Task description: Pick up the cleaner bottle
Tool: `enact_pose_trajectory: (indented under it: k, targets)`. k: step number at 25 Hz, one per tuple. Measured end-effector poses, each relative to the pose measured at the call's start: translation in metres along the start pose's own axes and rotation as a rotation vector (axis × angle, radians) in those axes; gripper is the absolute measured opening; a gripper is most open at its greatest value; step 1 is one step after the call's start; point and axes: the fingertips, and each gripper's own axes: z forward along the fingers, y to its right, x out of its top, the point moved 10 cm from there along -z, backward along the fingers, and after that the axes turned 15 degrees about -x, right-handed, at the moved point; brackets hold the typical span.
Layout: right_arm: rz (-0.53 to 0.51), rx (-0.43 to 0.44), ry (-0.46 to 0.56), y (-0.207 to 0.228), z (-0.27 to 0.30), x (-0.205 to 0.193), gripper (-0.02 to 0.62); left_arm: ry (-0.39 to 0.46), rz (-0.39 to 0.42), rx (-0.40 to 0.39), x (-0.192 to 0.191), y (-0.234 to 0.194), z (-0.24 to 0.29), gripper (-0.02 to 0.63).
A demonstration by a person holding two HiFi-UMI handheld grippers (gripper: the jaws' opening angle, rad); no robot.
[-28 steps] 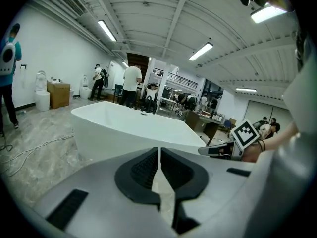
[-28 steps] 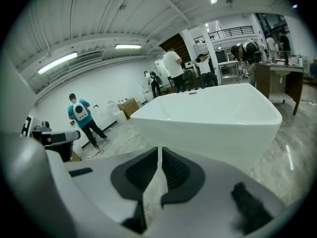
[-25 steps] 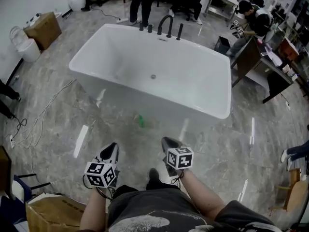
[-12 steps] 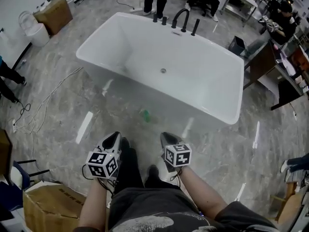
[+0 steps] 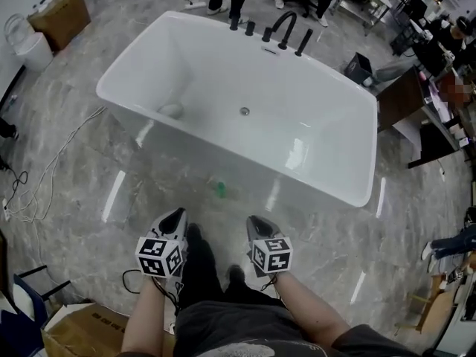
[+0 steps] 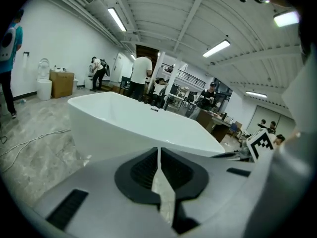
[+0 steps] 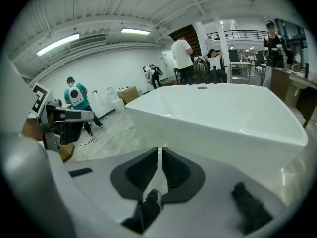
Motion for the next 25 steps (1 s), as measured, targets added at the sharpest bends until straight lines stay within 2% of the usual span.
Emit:
enact_pose_trajectory:
  k: [6,12,19,22,25]
  targets:
    - [0.006,-0.055,-0.036,-0.023,0.073,0.010,0.039,-0.092,-0.026,-0.069,0.003,-0.075,0.046,0.029]
    - [-0.008,-0.096,-0.127,-0.027,0.148,-0.023,0.046,-0.156,-0.049,-0.097,-0.033,-0.143,0.096,0.029]
    - [0.011,-0.121,-0.161,-0.036,0.233,-0.060,0.182,-0.177,-0.093,-0.119,-0.086,-0.208,0.141,0.029]
    - [-0.004,-0.126,-0.137,-0.040,0.265,-0.084,0.267,-0.176,-0.081,-0.105,-0.117,-0.223,0.150,0.029]
    - [-0.005,-0.133,-0.105,-0.037,0.295,-0.114,0.304,-0.161,-0.075,-0.082,-0.154,-0.235,0.156,0.029]
